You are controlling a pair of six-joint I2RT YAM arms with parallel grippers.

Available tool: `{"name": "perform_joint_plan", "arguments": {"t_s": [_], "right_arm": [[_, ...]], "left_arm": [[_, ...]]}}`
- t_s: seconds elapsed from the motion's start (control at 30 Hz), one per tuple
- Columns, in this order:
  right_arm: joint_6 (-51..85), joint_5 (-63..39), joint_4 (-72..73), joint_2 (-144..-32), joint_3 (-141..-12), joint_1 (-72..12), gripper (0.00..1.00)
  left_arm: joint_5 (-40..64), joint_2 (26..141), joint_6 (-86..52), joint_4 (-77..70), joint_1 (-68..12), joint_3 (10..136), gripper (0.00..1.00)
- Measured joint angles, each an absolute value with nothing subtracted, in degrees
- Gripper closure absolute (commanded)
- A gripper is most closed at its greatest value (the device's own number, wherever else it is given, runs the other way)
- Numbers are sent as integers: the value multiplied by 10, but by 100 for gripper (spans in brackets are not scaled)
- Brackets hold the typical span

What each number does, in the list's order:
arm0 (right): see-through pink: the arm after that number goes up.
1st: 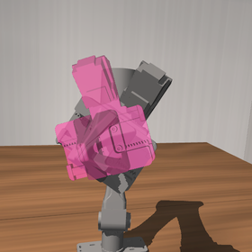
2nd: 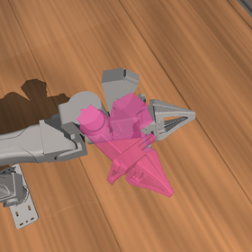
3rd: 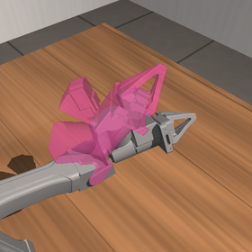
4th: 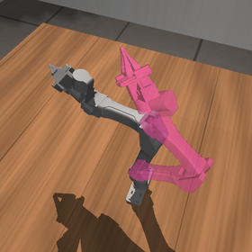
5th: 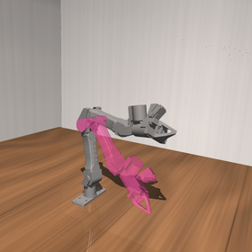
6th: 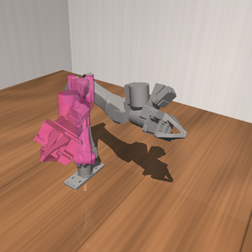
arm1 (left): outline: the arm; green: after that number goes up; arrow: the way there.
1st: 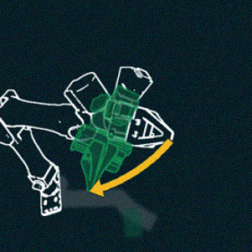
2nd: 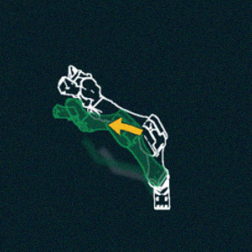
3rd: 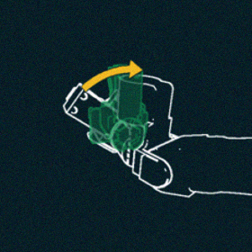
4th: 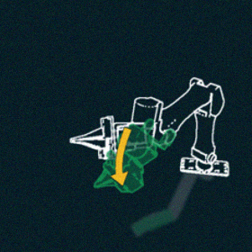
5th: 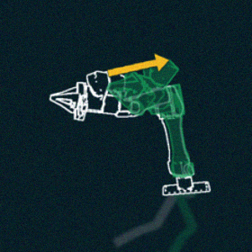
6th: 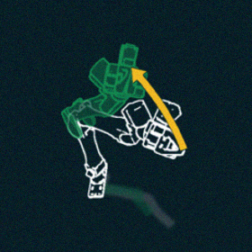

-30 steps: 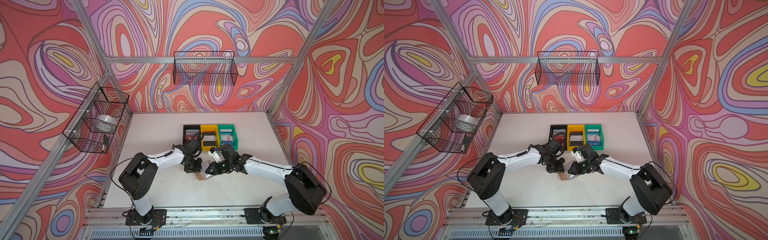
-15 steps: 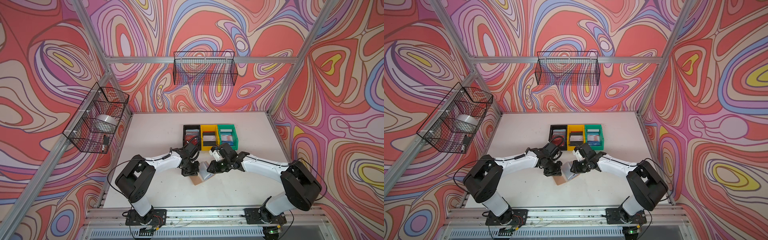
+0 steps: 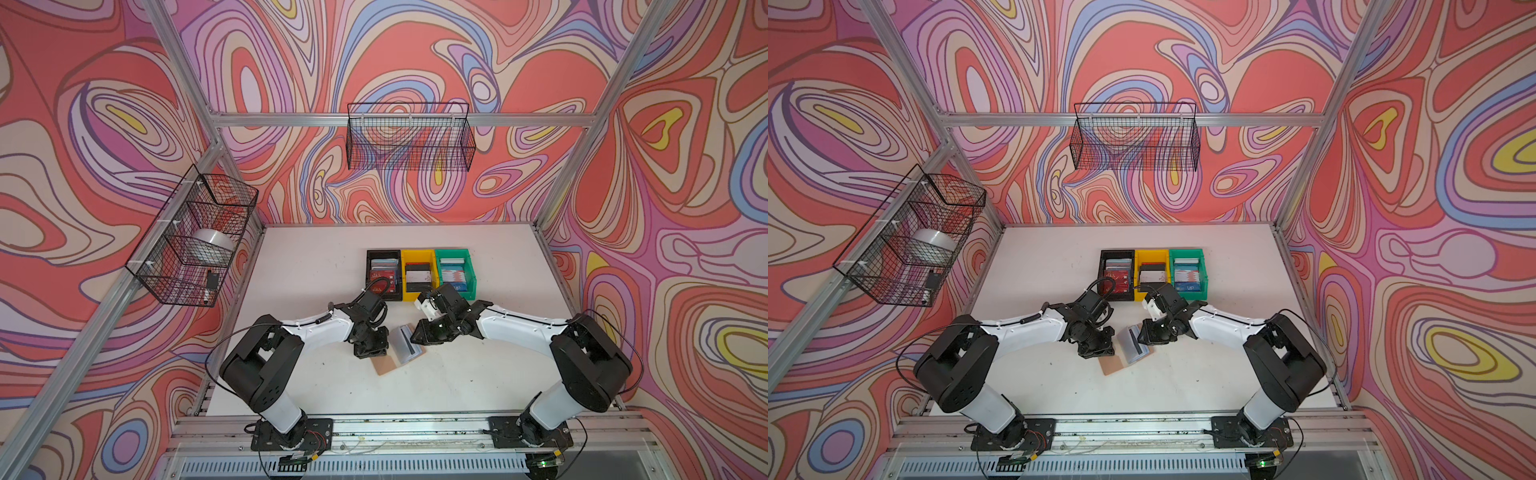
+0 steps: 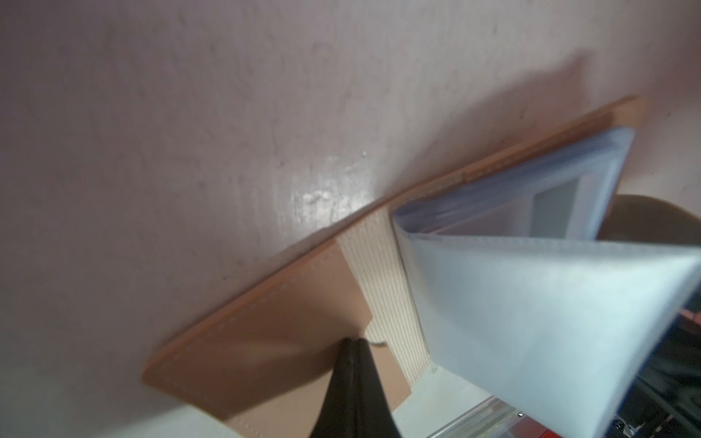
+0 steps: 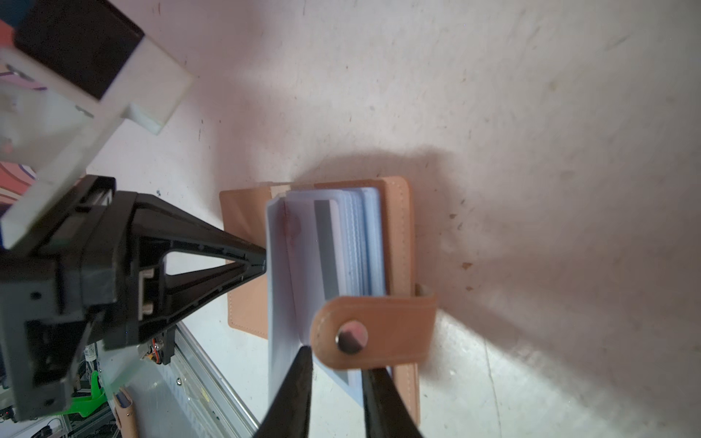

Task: Take the credit cards out of the card holder
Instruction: Open the card holder at the center of the table.

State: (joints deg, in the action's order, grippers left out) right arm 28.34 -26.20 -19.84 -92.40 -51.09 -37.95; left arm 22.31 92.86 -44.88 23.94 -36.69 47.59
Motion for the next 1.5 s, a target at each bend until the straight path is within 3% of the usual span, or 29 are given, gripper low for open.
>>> {"name": "perform_joint_plan", "arguments": {"t_s": [0.73,1.5], "right_arm": [[275,-279,-207,-965,-535,-380,75],[255,-286,-225,-992,-568,-407,69]], "left_arm": [[293,934,-426,194,-327,450,100],[310,935,-420,182,-319,442,100]]}}
